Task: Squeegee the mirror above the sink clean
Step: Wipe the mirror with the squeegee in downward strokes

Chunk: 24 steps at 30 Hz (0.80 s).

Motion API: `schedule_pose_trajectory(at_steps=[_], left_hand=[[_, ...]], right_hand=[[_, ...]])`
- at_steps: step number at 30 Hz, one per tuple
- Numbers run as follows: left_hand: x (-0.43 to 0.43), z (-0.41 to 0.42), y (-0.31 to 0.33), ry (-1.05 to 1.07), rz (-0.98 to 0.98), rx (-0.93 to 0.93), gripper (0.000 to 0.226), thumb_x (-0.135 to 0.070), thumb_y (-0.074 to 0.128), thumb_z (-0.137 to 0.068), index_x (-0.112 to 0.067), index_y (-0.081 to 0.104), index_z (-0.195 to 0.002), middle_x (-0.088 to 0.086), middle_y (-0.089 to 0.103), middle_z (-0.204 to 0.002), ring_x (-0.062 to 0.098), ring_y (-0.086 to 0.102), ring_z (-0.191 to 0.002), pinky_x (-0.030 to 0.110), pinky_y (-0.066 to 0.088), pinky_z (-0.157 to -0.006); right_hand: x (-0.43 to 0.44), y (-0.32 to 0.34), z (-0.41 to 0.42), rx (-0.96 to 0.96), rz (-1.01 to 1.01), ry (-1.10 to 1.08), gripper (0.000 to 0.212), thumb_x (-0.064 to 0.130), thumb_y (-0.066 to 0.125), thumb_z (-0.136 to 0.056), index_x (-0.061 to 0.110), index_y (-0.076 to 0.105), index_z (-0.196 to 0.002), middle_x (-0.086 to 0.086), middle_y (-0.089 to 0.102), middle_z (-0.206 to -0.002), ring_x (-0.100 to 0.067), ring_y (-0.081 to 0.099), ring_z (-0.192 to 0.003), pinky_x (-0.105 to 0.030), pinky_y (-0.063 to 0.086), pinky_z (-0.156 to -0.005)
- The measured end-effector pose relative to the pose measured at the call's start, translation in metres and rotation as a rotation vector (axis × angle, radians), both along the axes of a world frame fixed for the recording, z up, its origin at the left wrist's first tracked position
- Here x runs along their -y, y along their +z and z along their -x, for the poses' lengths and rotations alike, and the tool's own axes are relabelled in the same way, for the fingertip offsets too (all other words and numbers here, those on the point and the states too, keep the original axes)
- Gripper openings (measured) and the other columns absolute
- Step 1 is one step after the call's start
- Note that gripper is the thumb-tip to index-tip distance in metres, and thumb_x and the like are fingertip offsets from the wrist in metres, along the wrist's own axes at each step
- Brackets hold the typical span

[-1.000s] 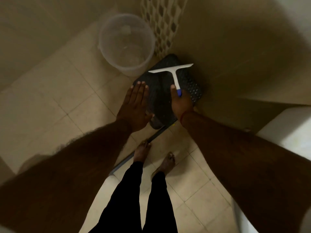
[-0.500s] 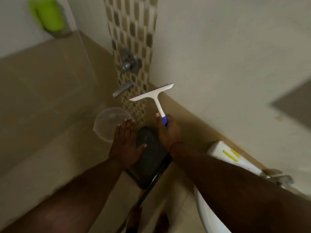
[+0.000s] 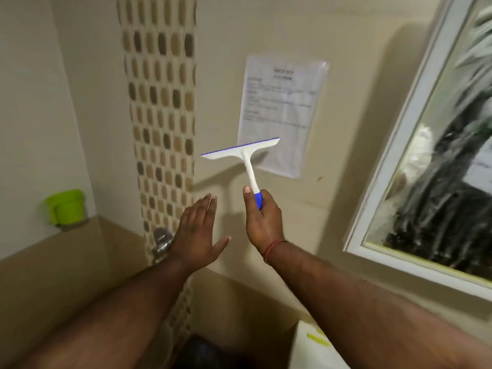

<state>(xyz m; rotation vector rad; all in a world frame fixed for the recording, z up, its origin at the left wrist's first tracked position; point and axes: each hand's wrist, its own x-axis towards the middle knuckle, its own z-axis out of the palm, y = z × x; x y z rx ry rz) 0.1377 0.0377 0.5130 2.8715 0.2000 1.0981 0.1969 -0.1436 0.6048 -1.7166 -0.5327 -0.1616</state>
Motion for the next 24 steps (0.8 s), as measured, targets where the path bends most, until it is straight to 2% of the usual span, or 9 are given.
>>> schedule_pose_trajectory(at_steps=[4, 8, 13, 16, 18, 21, 24], left_hand=[[0.030, -0.036, 0.076, -0.107, -0.051, 0.083, 0.109, -0.067, 0.056, -0.093, -0.004, 0.023, -0.175, 0.019, 0.027, -0.181, 0.039, 0.030, -0.165, 0.062, 0.033, -0.131], [0.078, -0.063, 0.155, -0.238, -0.114, 0.216, 0.108, -0.070, 0.059, -0.097, -0.002, 0.026, -0.174, 0.020, 0.029, -0.180, 0.040, 0.034, -0.164, 0.059, 0.031, -0.133], [0.136, -0.079, 0.245, -0.360, -0.180, 0.327, 0.110, -0.077, 0.047, -0.096, -0.002, 0.025, -0.174, 0.020, 0.023, -0.183, 0.039, 0.028, -0.166, 0.059, 0.030, -0.133], [0.164, -0.084, 0.295, -0.396, -0.204, 0.324, 0.121, -0.085, 0.044, -0.090, -0.005, 0.019, -0.176, 0.018, 0.019, -0.184, 0.038, 0.024, -0.168, 0.056, 0.026, -0.135], [0.183, -0.087, 0.326, -0.422, -0.229, 0.316, 0.128, -0.090, 0.046, -0.086, -0.007, 0.013, -0.177, 0.018, 0.015, -0.185, 0.038, 0.022, -0.169, 0.056, 0.025, -0.136], [0.209, -0.089, 0.363, -0.447, -0.285, 0.300, 0.137, -0.092, 0.057, -0.083, -0.012, 0.000, -0.178, 0.015, 0.005, -0.186, 0.037, 0.016, -0.170, 0.055, 0.024, -0.137], [0.231, -0.090, 0.387, -0.456, -0.338, 0.289, 0.151, -0.092, 0.070, -0.077, -0.012, -0.010, -0.177, 0.013, -0.007, -0.187, 0.034, 0.012, -0.171, 0.052, 0.023, -0.137]], right_hand=[[0.031, 0.064, 0.001, 0.082, -0.107, -0.078, 0.050, 0.065, 0.054, -0.106, 0.027, 0.043, -0.076, 0.019, 0.049, -0.058, -0.008, 0.043, -0.057, -0.030, 0.042, -0.065], [0.072, 0.122, 0.005, 0.197, -0.154, -0.150, 0.046, 0.063, 0.055, -0.106, 0.030, 0.046, -0.076, 0.021, 0.051, -0.058, -0.007, 0.045, -0.057, -0.030, 0.042, -0.065], [0.122, 0.189, 0.014, 0.318, -0.213, -0.257, 0.047, 0.063, 0.055, -0.106, 0.026, 0.051, -0.078, 0.016, 0.051, -0.059, -0.006, 0.047, -0.056, -0.032, 0.046, -0.065], [0.154, 0.220, 0.014, 0.346, -0.241, -0.346, 0.050, 0.072, 0.051, -0.103, 0.027, 0.058, -0.082, 0.010, 0.061, -0.067, -0.009, 0.059, -0.065, -0.042, 0.056, -0.075], [0.176, 0.237, 0.017, 0.359, -0.264, -0.389, 0.051, 0.073, 0.046, -0.104, 0.027, 0.061, -0.088, 0.008, 0.066, -0.074, -0.011, 0.063, -0.071, -0.042, 0.057, -0.078], [0.207, 0.247, 0.013, 0.335, -0.282, -0.441, 0.050, 0.073, 0.039, -0.106, 0.031, 0.063, -0.096, 0.005, 0.069, -0.086, -0.015, 0.067, -0.083, -0.045, 0.057, -0.085], [0.228, 0.249, 0.007, 0.288, -0.319, -0.483, 0.055, 0.089, 0.036, -0.094, 0.043, 0.065, -0.104, 0.004, 0.077, -0.097, -0.020, 0.075, -0.094, -0.055, 0.061, -0.092]])
